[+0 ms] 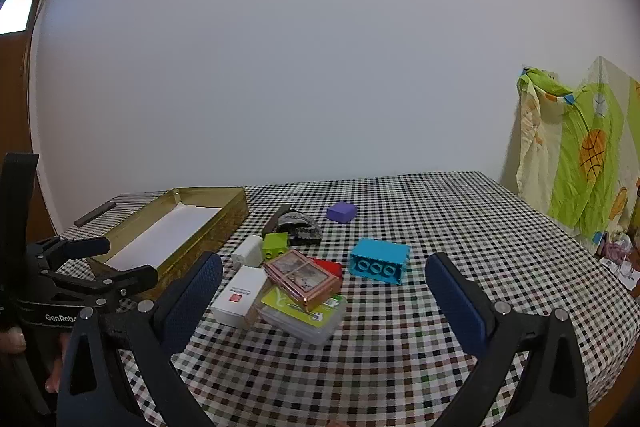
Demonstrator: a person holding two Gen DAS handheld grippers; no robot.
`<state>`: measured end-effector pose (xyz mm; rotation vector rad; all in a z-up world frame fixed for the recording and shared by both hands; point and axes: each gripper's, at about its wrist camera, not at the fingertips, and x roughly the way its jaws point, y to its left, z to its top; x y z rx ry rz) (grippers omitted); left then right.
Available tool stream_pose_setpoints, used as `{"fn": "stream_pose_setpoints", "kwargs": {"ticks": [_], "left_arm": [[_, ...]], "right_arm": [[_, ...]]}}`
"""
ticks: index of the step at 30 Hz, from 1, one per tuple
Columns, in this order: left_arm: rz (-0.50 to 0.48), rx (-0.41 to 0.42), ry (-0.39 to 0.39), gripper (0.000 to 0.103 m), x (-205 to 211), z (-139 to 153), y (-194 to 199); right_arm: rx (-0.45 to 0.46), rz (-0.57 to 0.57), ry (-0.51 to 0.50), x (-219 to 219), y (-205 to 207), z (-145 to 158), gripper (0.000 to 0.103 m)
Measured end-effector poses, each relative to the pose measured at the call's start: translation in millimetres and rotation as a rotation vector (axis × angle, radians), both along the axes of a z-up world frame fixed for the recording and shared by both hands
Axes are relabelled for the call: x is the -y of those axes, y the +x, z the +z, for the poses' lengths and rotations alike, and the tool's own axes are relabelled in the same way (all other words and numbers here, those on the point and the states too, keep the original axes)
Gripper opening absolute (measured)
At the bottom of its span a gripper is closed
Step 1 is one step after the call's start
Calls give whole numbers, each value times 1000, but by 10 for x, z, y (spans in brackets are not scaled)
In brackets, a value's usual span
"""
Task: Organize rigid objects
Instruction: 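Move the left tool to the white box while the right tool approaches the copper case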
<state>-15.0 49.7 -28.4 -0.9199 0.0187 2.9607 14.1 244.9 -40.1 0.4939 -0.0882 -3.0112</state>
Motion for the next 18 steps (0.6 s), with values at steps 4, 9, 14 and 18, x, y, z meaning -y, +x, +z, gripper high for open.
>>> {"fn": "stream_pose_setpoints", "kwargs": {"ticks": [4,9,14,18], "left_arm": [[-16,8,-4,103,-95,-36,-31],[-52,30,-17,102,-269,-129,-76],[-78,60,-20,97,-422,-238,-157],[-100,108,-27,87,-528,-375,-266]], "right_arm": [[10,-15,1,-76,-20,-39,103],[31,-40,-14,-176,-83,-135,103],[62,-65,-28,-255,-172,-249,103],[78,-80,-33,-289,-210,-316,103]]}}
